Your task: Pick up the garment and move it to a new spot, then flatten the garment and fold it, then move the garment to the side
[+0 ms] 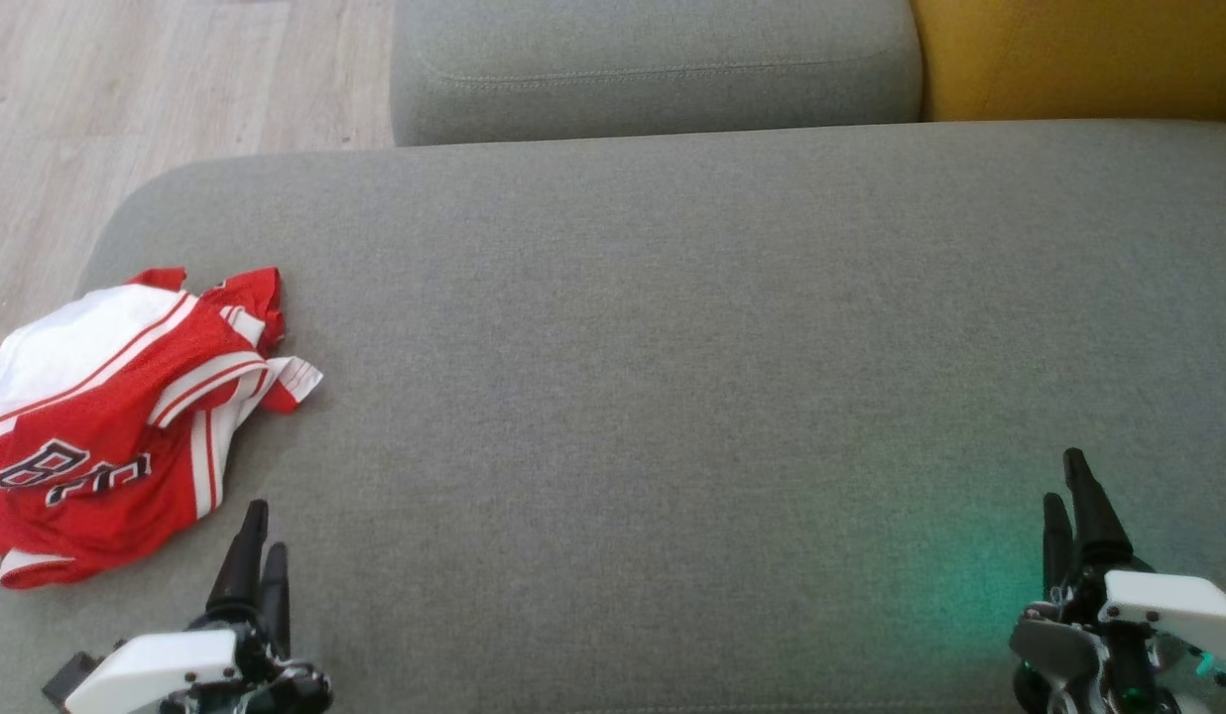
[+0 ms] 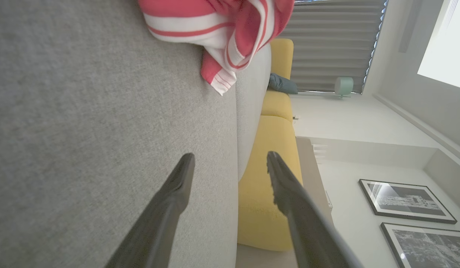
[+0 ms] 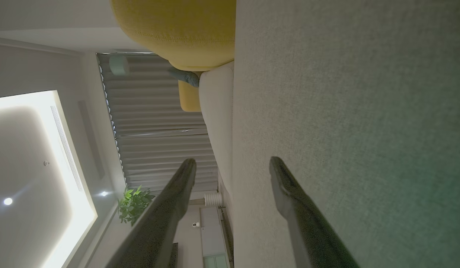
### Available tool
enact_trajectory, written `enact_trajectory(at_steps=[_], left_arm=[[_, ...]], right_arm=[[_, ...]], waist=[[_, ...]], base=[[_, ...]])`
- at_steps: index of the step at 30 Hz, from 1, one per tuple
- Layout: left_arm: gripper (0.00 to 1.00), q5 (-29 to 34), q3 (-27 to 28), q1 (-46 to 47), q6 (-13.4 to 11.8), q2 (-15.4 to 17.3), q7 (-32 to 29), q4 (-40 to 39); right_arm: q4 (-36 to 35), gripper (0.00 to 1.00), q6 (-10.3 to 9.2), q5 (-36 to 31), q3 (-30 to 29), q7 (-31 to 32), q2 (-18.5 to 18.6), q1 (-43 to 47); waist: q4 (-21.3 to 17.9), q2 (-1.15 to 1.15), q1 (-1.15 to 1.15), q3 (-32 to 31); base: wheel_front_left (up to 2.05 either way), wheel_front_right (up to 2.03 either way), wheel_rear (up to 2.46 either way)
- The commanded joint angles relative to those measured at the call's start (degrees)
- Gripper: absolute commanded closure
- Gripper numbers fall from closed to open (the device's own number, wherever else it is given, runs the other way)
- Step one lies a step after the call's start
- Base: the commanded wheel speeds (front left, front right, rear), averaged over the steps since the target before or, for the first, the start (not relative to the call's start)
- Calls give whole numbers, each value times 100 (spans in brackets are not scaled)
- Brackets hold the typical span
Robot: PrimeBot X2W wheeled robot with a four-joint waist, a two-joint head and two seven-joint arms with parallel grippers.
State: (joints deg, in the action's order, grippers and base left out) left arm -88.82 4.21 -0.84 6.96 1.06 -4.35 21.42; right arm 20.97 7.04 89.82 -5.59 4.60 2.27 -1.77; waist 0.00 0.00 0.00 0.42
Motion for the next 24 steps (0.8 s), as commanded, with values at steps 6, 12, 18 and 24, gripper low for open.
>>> enact_trajectory(at_steps=[6,12,18,24], left_arm=[[0,453,11,307,11,48,120,-235],[0,867,9,358,13,51,204,-240],[0,1360,-9,416,10,58,304,-244],[0,1854,-69,478,-23,65,405,-231]], right_arm=[[-227,0,6,-398,106,-132,76,-360],[-230,0,8,-774,191,-216,76,-419],[-208,0,10,-1257,303,-317,81,-489],[-175,0,12,-1758,408,-419,83,-562]], waist=[[3,0,0,14],[0,0,0,29],[-4,0,0,53],[-4,0,0,80]], base=[[0,0,0],[0,0,0],[0,0,0],[0,0,0]])
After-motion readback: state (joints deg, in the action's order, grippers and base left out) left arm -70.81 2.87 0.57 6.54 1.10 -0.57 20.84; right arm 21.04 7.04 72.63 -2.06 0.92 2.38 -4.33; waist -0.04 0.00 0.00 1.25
